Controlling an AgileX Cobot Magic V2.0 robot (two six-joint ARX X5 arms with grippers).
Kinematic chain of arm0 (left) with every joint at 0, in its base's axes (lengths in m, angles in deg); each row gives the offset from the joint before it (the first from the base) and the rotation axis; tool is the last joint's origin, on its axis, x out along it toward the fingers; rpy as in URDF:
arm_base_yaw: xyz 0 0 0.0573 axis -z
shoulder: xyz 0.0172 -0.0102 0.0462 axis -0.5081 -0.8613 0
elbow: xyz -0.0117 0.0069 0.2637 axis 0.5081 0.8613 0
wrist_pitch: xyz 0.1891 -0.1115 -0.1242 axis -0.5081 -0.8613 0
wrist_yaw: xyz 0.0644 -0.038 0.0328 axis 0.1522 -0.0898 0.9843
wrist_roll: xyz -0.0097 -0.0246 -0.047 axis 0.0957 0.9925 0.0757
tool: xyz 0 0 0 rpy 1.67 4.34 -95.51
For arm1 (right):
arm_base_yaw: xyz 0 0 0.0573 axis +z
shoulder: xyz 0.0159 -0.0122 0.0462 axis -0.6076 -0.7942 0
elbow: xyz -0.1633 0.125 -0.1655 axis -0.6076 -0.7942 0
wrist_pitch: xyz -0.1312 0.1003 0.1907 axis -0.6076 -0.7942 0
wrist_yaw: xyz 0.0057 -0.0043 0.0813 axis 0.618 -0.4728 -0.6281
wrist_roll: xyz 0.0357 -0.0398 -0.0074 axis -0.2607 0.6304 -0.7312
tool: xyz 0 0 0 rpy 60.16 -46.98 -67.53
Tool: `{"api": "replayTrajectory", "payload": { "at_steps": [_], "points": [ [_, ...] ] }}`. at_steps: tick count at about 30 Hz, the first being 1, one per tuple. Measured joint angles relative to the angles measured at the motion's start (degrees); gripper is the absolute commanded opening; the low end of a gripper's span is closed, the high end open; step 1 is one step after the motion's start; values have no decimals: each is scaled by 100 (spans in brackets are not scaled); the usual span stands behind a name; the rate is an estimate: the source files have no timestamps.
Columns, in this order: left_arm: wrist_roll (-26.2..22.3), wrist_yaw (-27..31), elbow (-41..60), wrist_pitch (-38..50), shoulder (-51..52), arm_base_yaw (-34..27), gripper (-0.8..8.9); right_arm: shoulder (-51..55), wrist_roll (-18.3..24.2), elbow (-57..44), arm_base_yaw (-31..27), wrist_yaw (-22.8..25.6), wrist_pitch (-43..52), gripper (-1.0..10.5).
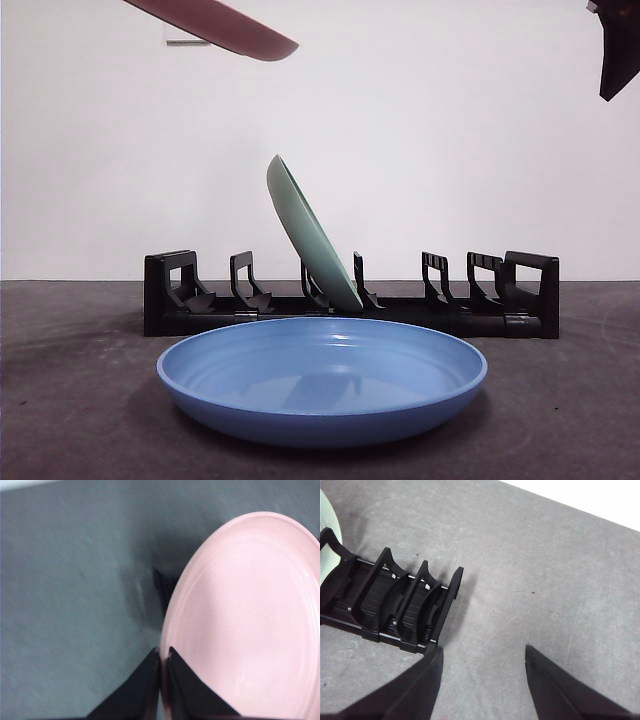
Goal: Place the plate
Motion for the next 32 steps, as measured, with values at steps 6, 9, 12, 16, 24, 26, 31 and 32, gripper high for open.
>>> {"api": "replayTrajectory", "payload": {
  "at_steps": [6, 9, 12, 16, 24, 26, 31, 32],
  "points": [
    [-2, -651, 1458, 0, 791, -2, 10, 0, 0, 0, 0, 0, 0, 254],
    [0, -708, 2304, 55, 1237, 0, 10, 0, 0, 0, 0, 0, 0, 254],
    [68, -1058, 3281, 664, 1786, -4, 10, 0, 0, 0, 0, 2, 0, 254],
    [380, -1550, 4413, 1569, 2514, 2, 10, 0, 0, 0, 0, 0, 0, 254],
    [1270, -2258, 6760, 2806, 3523, 85, 10, 0, 0, 0, 0, 0, -2, 254],
    [1539, -2256, 7272, 3075, 3644, 105, 10, 0, 0, 0, 0, 2, -11, 254],
    [2326, -2251, 8249, 4162, 3718, 249, 10, 0, 0, 0, 0, 2, -28, 254],
    [2518, -2249, 8393, 4415, 3709, 275, 10, 0, 0, 0, 0, 2, -31, 254]
  ]
}}
